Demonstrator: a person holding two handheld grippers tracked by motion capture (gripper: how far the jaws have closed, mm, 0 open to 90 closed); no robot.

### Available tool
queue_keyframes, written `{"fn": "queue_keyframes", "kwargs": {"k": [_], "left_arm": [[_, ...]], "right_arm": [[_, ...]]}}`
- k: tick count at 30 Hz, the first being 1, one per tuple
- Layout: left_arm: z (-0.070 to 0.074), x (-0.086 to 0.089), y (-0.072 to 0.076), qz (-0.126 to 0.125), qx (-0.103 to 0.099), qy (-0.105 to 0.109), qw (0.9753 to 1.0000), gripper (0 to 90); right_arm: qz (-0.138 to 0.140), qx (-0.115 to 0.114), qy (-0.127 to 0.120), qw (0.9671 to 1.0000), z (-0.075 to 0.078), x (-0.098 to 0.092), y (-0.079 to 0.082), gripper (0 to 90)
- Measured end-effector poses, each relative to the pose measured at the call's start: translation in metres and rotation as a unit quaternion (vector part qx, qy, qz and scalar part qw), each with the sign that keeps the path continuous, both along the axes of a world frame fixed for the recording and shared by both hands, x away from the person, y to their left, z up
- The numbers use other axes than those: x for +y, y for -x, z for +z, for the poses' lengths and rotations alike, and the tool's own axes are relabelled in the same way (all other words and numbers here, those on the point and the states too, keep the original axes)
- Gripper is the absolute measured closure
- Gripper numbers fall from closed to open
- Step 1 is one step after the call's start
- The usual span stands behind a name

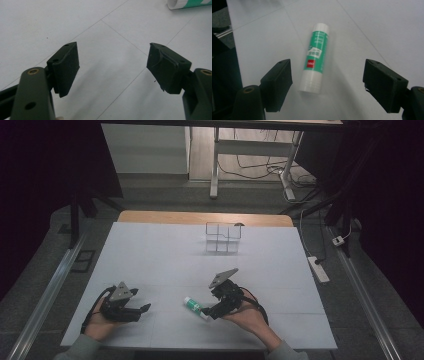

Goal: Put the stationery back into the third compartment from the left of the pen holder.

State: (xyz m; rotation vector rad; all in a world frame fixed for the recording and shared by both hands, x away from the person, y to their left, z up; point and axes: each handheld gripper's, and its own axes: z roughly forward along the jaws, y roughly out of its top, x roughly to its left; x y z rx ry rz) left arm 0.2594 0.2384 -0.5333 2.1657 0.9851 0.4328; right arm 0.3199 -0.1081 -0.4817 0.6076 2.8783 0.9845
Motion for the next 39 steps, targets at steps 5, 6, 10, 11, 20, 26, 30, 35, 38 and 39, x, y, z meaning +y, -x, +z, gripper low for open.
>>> {"fn": "queue_keyframes", "kwargs": {"k": [5, 6, 10, 11, 20, 26, 30, 35, 38, 39], "left_arm": [[0.000, 0.000, 0.000, -0.001, 0.001, -0.001, 1.0000, 25.5], [0.000, 0.000, 0.000, -0.001, 0.001, -0.001, 1.0000, 25.5], [-0.001, 0.000, -0.001, -0.002, 0.002, -0.003, 1.0000, 25.4], [-0.001, 0.000, -0.001, -0.002, 0.002, -0.003, 1.0000, 25.4], [-0.001, 0.000, -0.001, -0.003, 0.002, -0.003, 1.0000, 25.4], [-0.001, 0.001, -0.001, -0.004, 0.002, -0.003, 1.0000, 25.4], [-0.001, 0.001, -0.001, -0.004, 0.002, -0.005, 1.0000, 25.4], [-0.001, 0.001, -0.001, -0.005, 0.002, -0.006, 1.0000, 25.4], [-0.001, 0.000, -0.001, -0.004, 0.001, -0.005, 1.0000, 25.4], [-0.001, 0.000, -0.001, -0.004, 0.001, -0.005, 1.0000, 25.4]], "right_arm": [[0.016, 0.000, 0.010, 0.9998, -0.003, 0.008, 0.001, 24.2], [0.020, -0.002, 0.015, 0.9997, -0.005, 0.009, 0.000, 24.3], [0.030, 0.000, 0.039, 0.9988, -0.013, 0.018, 0.002, 25.3], [0.031, 0.001, 0.045, 0.9985, -0.014, 0.019, 0.002, 25.8], [0.039, -0.008, 0.076, 0.9963, -0.020, 0.026, 0.005, 30.7], [0.046, -0.005, 0.085, 0.9953, -0.021, 0.027, 0.005, 35.3], [0.047, -0.007, 0.096, 0.9943, -0.023, 0.028, 0.005, 41.0], [0.048, 0.002, 0.111, 0.9927, -0.026, 0.030, 0.005, 53.0], [0.047, 0.001, 0.119, 0.9918, -0.025, 0.032, 0.007, 60.2], [0.043, -0.001, 0.120, 0.9918, -0.026, 0.032, 0.007, 62.4]]}}
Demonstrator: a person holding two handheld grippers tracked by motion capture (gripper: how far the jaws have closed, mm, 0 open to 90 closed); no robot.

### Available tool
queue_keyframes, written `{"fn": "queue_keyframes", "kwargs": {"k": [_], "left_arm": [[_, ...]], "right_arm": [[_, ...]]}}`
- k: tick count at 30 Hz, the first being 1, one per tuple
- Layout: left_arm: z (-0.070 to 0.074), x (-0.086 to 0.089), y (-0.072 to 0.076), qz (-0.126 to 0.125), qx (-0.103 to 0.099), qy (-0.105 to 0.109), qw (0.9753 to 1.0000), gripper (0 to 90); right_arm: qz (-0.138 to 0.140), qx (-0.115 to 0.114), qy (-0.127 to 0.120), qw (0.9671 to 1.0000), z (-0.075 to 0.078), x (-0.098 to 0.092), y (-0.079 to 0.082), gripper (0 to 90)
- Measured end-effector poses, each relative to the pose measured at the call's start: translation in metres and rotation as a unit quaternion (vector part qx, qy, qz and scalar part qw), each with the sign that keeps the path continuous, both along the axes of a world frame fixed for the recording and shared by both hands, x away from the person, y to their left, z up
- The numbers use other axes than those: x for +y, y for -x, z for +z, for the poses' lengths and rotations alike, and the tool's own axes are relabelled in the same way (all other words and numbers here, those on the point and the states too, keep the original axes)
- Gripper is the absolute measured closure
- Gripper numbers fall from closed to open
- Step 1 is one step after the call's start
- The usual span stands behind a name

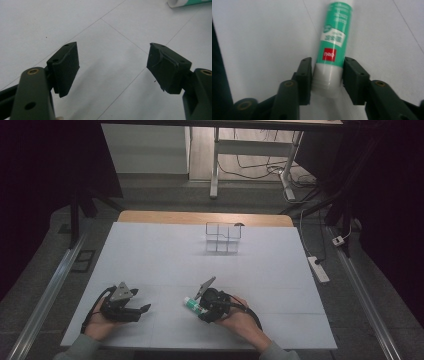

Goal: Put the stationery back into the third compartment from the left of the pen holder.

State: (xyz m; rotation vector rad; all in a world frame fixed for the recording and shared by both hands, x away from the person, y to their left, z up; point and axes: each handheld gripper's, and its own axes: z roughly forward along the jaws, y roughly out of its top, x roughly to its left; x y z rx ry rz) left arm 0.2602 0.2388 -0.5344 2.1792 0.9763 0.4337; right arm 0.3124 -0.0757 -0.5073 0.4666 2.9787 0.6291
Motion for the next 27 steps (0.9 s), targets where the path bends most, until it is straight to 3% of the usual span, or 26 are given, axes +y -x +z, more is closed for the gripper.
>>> {"fn": "queue_keyframes", "kwargs": {"k": [11, 19, 27], "left_arm": [[0.001, 0.000, 0.000, 0.002, -0.003, 0.001, 1.0000, 25.4], [0.003, -0.001, 0.002, 0.004, -0.020, -0.004, 0.9998, 25.8], [0.005, -0.004, 0.004, -0.001, -0.031, -0.016, 0.9994, 25.8]], "right_arm": [[0.001, -0.003, -0.006, 1.0000, 0.007, -0.004, -0.002, 64.5], [-0.010, -0.014, -0.040, 0.9990, 0.032, -0.019, -0.006, 64.6], [-0.024, -0.011, -0.076, 0.9968, 0.048, -0.035, -0.012, 64.6]]}}
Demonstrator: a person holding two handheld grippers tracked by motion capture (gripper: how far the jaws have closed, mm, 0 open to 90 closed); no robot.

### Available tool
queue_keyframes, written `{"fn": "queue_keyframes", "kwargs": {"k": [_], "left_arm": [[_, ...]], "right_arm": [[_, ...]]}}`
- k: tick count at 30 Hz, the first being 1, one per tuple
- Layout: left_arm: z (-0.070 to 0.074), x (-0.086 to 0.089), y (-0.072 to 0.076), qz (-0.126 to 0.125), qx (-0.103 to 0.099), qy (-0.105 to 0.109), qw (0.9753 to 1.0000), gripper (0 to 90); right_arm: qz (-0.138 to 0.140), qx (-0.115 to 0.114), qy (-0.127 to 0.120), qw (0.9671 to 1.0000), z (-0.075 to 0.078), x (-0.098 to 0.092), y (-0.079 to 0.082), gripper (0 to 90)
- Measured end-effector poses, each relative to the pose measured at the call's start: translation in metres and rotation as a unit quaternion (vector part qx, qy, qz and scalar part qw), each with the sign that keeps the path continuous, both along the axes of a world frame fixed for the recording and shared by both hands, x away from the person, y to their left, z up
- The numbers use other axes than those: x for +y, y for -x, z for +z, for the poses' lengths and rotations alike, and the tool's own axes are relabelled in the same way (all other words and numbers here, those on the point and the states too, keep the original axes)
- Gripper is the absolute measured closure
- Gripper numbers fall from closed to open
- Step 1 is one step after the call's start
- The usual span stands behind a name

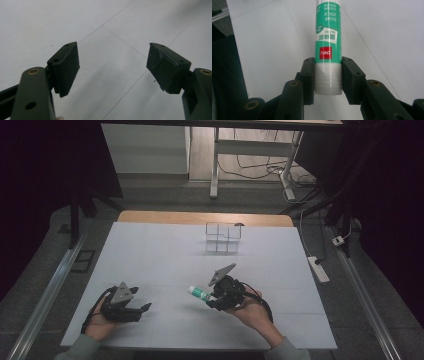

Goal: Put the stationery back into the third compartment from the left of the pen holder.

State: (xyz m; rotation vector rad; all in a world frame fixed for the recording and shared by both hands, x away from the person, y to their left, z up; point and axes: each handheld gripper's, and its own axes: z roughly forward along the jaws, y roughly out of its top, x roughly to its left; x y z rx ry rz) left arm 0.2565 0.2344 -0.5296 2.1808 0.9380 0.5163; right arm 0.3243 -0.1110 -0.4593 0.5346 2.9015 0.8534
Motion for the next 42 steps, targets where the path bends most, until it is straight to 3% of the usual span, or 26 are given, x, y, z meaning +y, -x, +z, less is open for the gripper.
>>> {"fn": "queue_keyframes", "kwargs": {"k": [8, 16, 26, 30, 33, 42], "left_arm": [[0.003, -0.004, 0.001, -0.007, -0.008, -0.001, 0.9999, 25.9], [0.008, -0.014, 0.002, -0.021, -0.028, -0.018, 0.9992, 26.0], [0.015, -0.033, 0.000, -0.052, -0.051, -0.050, 0.9961, 24.8], [0.019, -0.044, -0.001, -0.068, -0.065, -0.062, 0.9937, 24.3], [0.023, -0.055, -0.003, -0.084, -0.074, -0.081, 0.9904, 24.0], [0.031, -0.081, -0.005, -0.120, -0.089, -0.107, 0.9830, 23.0]], "right_arm": [[-0.004, 0.007, -0.027, 0.9996, 0.003, -0.009, -0.005, 64.5], [0.000, 0.019, -0.021, 0.9996, -0.003, -0.006, -0.006, 64.5], [0.004, 0.032, -0.022, 0.9992, -0.009, -0.003, -0.008, 64.5], [0.006, 0.037, -0.022, 0.9991, -0.010, -0.002, -0.008, 64.5], [0.007, 0.039, -0.022, 0.9990, -0.011, -0.001, -0.008, 64.5], [0.008, 0.045, -0.016, 0.9988, -0.013, 0.002, -0.008, 64.5]]}}
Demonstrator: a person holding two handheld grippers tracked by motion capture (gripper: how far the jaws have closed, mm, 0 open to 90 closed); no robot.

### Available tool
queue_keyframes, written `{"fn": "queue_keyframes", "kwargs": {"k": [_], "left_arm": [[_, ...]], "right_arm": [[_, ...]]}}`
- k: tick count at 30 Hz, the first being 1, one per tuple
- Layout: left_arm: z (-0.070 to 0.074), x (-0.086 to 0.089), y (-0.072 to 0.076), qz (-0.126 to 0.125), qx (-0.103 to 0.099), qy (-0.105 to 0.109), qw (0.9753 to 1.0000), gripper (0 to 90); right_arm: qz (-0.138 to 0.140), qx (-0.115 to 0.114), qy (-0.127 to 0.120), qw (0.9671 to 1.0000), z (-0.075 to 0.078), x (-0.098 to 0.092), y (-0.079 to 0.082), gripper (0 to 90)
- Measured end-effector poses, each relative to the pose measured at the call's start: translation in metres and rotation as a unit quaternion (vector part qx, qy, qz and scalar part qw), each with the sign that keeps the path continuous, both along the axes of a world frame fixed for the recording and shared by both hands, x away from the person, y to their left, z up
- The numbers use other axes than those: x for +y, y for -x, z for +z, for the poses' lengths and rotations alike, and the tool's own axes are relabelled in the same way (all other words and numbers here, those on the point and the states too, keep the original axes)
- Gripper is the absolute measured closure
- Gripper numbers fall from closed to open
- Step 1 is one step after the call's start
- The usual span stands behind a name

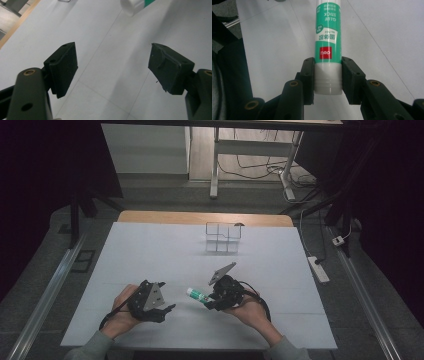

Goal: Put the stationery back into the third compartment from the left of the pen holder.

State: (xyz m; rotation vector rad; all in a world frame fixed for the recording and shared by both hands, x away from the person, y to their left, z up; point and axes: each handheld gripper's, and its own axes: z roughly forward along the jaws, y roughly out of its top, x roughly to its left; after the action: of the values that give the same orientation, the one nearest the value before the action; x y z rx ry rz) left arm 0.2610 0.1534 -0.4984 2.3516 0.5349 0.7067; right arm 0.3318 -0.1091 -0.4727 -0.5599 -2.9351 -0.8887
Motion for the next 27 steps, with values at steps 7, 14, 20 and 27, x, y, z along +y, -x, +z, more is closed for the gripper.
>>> {"fn": "queue_keyframes", "kwargs": {"k": [7, 14, 20, 27], "left_arm": [[0.000, -0.014, -0.003, -0.023, -0.002, -0.012, 0.9997, 22.5], [-0.001, -0.023, -0.007, -0.033, -0.005, -0.027, 0.9991, 22.3], [-0.003, -0.031, -0.009, -0.043, -0.004, -0.041, 0.9982, 22.2], [-0.003, -0.041, -0.010, -0.059, -0.008, -0.053, 0.9968, 22.4]], "right_arm": [[0.000, 0.001, 0.003, 1.0000, -0.002, 0.002, 0.000, 64.5], [-0.003, 0.013, 0.006, 0.9999, -0.005, 0.006, -0.001, 64.5], [0.004, 0.021, 0.009, 0.9997, -0.009, 0.012, -0.001, 64.5], [0.012, 0.028, 0.009, 0.9995, -0.010, 0.017, -0.001, 64.5]]}}
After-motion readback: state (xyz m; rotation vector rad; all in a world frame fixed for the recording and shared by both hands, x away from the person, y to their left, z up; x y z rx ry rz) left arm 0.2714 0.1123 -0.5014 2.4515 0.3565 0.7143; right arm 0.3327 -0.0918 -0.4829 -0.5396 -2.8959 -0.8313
